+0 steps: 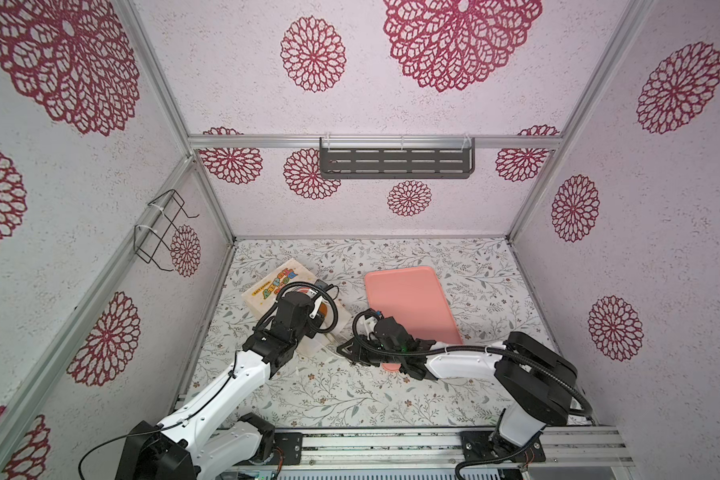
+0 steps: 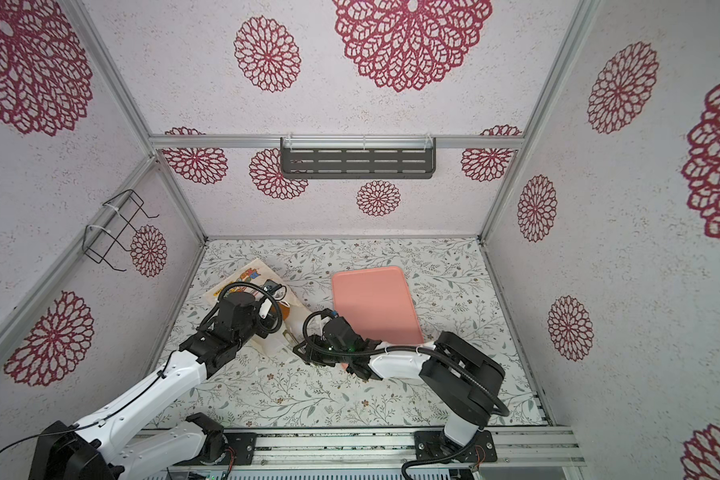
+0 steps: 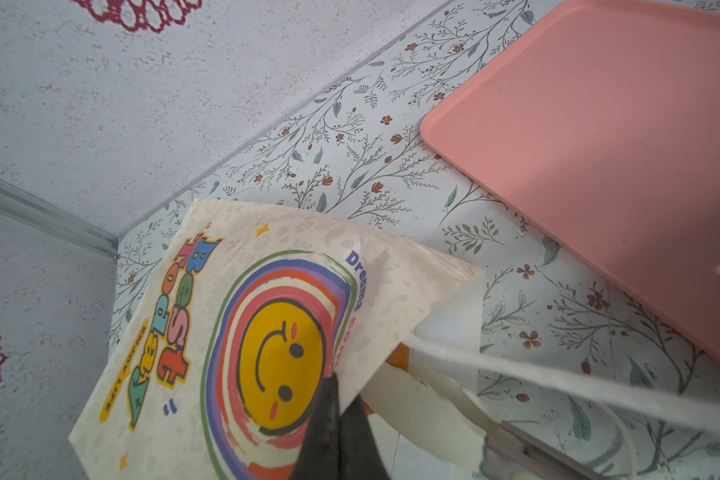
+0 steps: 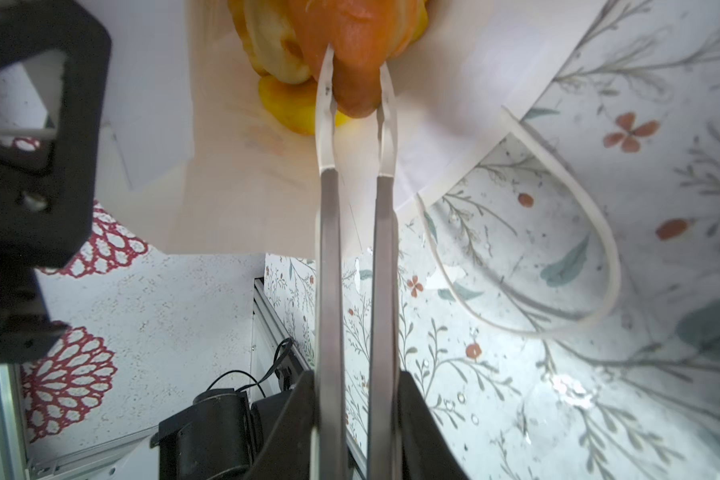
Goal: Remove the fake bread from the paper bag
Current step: 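Insert the tongs into the bag mouth and pinch a bread roll, then pull the roll out with the tongs and carry it onto the pink tray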
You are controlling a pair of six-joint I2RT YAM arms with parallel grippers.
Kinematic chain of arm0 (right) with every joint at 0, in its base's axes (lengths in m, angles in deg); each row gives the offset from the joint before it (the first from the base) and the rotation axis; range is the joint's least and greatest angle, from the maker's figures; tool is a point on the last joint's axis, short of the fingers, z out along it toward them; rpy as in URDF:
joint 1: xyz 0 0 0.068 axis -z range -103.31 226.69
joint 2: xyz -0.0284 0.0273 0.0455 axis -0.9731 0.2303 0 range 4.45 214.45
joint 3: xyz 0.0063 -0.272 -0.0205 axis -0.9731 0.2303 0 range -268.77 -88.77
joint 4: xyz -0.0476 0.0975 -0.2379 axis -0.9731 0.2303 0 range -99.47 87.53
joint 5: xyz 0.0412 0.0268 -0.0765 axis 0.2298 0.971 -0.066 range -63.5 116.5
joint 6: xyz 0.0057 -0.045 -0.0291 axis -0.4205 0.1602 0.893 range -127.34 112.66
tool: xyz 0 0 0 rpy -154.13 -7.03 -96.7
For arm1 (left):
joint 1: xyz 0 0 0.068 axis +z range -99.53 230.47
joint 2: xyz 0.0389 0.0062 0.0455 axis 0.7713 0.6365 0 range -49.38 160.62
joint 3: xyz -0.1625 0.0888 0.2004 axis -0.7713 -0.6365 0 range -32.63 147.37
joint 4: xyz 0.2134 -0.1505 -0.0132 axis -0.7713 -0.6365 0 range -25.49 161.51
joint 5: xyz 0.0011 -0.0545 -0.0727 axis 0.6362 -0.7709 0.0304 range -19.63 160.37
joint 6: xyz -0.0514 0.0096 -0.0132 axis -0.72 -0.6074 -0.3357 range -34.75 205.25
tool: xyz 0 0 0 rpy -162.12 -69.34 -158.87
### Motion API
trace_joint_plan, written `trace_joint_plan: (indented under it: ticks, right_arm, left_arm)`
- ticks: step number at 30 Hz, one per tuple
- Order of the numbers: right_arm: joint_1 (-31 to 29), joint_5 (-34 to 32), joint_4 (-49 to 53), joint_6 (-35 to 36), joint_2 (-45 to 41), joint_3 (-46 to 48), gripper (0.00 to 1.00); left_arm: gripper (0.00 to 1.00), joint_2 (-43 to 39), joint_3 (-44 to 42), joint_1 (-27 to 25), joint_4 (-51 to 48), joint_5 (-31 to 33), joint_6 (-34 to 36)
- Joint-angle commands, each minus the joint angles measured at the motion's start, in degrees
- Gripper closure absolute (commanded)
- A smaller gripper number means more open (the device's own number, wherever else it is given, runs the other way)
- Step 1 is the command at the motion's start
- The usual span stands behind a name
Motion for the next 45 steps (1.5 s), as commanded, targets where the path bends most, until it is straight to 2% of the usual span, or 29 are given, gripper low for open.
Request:
trace_joint_plan:
  ticks: [1, 6, 14, 21, 27, 31, 36, 39, 45]
  right_arm:
    - [-1.4, -2.4, 3.2, 3.4, -6.0, -0.6, 1.0]
    - [-3.6, -5.6, 12.6, 5.8, -13.5, 1.9, 1.0]
    - [-6.0, -10.4, 31.5, 8.5, -30.2, 4.4, 1.0]
    - [-7.7, -11.5, 43.9, 6.5, -41.6, 5.9, 1.0]
    - [-6.2, -18.8, 56.6, 6.9, -53.4, 4.8, 1.0]
    - [-3.1, -22.3, 63.4, 5.9, -58.4, 2.5, 1.0]
    - [3.4, -21.9, 71.0, 8.1, -56.8, -2.6, 1.0]
    - [9.4, -18.0, 71.6, 11.2, -54.3, -4.2, 1.0]
    - [22.1, -6.1, 65.3, 17.8, -49.4, -3.1, 1.0]
  left_arm:
    - [1.0, -0.3, 0.6, -0.2, -0.6, 1.3, -1.0]
    - [1.0, -0.7, 0.8, -0.2, -0.9, 2.0, -1.3]
    - [1.0, -1.4, 0.9, -0.3, -0.8, 2.9, -2.3]
    - [1.0, -1.9, 0.8, -0.3, 0.8, 5.0, -3.8]
    - [1.0, -0.8, 1.0, -0.5, 2.3, 3.7, -5.8]
    - [1.0, 0.3, 1.5, -0.8, 1.8, 3.9, -5.8]
    - [1.0, 0.5, 1.7, -1.0, 2.2, 3.5, -5.7]
    - [1.0, 0.1, 1.4, -1.2, 2.7, 3.5, -5.9]
    - [1.0, -0.3, 1.6, -1.5, 2.2, 3.9, -5.8]
